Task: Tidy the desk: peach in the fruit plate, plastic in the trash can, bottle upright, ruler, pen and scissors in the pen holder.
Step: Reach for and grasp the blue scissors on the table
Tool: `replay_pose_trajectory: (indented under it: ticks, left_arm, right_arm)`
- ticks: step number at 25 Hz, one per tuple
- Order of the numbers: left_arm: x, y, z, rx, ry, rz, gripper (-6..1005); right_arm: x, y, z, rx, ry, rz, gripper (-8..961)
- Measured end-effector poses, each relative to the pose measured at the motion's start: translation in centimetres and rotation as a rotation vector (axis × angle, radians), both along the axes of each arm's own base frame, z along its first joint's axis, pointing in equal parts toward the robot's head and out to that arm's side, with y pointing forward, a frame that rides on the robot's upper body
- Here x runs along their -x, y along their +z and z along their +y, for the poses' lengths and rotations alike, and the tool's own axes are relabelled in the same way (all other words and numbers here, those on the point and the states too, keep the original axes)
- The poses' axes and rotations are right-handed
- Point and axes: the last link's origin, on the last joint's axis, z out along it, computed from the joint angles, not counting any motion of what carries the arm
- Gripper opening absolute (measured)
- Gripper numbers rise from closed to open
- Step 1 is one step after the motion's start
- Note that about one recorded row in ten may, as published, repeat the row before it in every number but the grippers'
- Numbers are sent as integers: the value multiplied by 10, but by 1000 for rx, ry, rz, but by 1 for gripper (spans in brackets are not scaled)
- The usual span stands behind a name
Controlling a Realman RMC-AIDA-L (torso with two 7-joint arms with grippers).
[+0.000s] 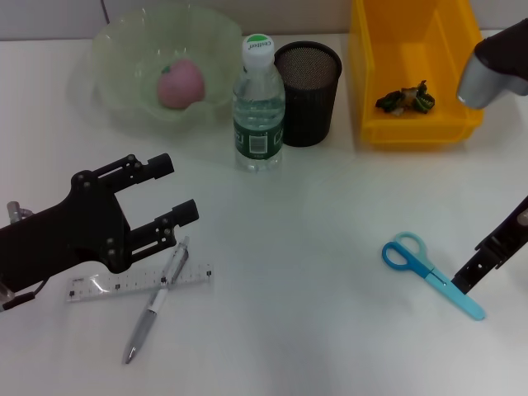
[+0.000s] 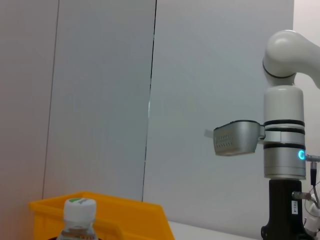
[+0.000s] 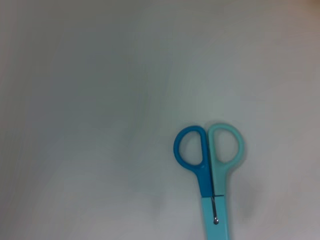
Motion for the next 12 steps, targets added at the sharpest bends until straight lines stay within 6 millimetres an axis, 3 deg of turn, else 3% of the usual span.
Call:
replay_pose_trajectory:
  ticks: [12]
  left_arm:
    - [3, -1, 3, -11, 21, 16, 668]
  right_arm:
    - [-2, -16, 0, -6, 40, -33, 783]
